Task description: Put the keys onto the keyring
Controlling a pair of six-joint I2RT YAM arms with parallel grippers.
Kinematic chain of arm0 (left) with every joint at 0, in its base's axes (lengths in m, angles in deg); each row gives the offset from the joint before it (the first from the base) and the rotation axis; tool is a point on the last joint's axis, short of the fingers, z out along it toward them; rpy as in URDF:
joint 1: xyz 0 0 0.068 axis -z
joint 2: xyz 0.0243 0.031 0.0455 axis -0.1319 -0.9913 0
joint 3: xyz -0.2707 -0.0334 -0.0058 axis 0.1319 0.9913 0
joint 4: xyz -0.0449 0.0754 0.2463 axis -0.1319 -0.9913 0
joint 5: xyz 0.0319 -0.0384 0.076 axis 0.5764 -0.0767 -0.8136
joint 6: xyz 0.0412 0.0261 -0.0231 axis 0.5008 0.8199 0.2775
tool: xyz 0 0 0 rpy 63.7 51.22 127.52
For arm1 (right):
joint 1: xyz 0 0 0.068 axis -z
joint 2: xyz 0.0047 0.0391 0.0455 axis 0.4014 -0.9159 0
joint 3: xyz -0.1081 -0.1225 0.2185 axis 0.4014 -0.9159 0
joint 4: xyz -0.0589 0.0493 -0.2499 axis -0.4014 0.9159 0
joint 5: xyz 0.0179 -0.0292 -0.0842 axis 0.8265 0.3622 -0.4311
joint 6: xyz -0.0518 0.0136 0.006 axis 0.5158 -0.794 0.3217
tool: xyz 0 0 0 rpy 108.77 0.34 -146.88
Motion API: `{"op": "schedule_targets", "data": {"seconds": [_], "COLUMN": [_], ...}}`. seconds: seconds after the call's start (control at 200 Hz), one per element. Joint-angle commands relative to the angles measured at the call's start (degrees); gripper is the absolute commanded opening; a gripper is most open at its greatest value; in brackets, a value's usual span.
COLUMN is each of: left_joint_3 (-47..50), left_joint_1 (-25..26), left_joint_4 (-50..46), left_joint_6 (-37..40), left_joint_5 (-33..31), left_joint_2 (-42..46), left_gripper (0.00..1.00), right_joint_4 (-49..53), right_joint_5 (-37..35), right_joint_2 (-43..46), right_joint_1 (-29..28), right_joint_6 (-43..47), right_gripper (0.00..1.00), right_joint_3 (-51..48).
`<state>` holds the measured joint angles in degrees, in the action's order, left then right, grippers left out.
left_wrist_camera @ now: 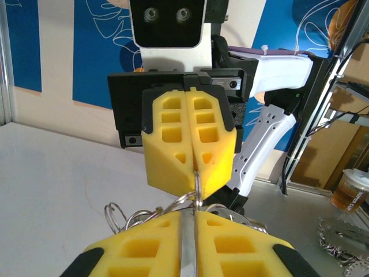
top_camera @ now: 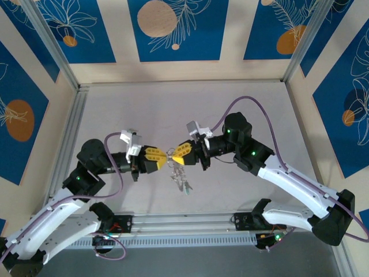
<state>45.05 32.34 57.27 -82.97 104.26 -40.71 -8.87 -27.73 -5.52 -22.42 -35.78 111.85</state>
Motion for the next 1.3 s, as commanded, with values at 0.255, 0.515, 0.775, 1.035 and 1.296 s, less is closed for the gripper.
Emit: {"op": "schedule_targets", "data": {"seconds": [0.255,0.515,0.775,1.035,1.296], "left_joint_3": [-0.1,-0.3,0.0,0.2,0.7], "left_joint_1": [0.5,0.5,0.5,0.6,0.7], "left_joint_4": [8.2,6.9,9.0,9.7,9.8], "left_joint_6": [-3.1,-2.7,-4.0,-4.6,-4.5], "left_joint_5": [3.9,3.7,4.7,5.3,5.5], "left_joint_2": [-1.6,0.1,-0.9,-1.4,-1.5], "left_gripper": [0.12,0.13,0.11,0.09,0.08], "right_joint_4": [-0.7,-2.1,-4.4,-4.5,-4.0], "right_joint_5": [0.4,0.0,0.3,-0.8,-2.1], "right_joint_2": [-1.0,-0.4,-0.8,-0.8,-1.0], "right_joint_1": [-0.4,0.9,1.5,1.5,1.4], "right_joint_6": [0.9,-0.3,-1.5,-1.9,-1.6], "right_gripper": [0.00,0.00,0.00,0.00,0.00], "right_joint_3": [2.1,1.3,0.7,0.7,0.9]}}
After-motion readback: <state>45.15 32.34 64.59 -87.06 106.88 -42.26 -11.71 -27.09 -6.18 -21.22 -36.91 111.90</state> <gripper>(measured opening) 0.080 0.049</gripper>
